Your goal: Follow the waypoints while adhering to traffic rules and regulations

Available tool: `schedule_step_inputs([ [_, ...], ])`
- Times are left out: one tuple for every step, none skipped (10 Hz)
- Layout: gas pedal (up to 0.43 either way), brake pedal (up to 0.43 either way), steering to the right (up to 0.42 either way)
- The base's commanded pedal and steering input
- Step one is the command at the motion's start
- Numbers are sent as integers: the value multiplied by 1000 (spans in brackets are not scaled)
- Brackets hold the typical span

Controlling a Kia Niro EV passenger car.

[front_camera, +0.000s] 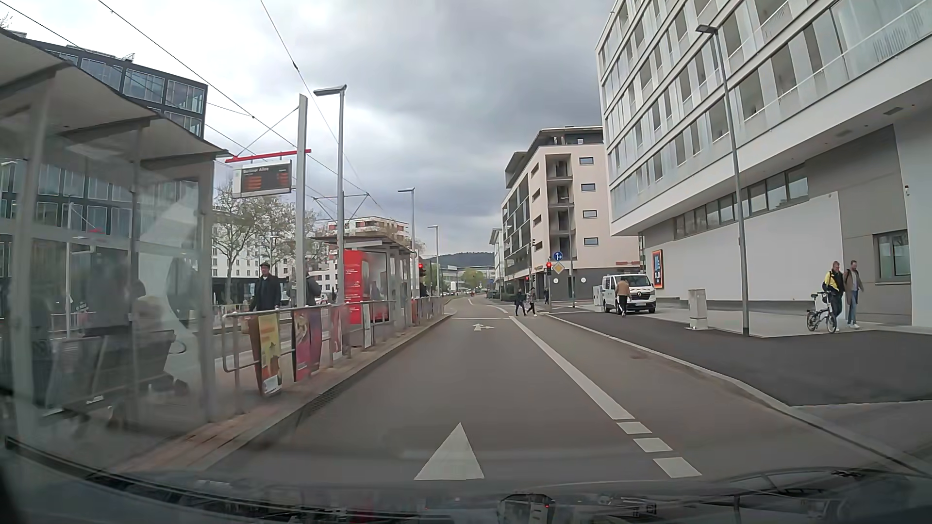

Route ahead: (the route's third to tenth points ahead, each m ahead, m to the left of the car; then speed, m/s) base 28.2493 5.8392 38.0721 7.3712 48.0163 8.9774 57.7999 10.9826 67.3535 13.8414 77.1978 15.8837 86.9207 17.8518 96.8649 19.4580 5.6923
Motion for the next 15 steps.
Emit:
schedule_step_inputs([
  [39, 0, 0],
  [39, 0, 0],
  [39, 0, 0],
  [39, 0, 0],
  [39, 0, 0],
  [39, 0, 0],
  [39, 0, 0],
  [39, 0, 0],
  [39, 0, 0],
  [39, 0, 0],
  [39, 0, 0],
  [39, 0, 0],
  [39, 0, 0],
  [39, 0, 0],
  [39, 0, 0],
])
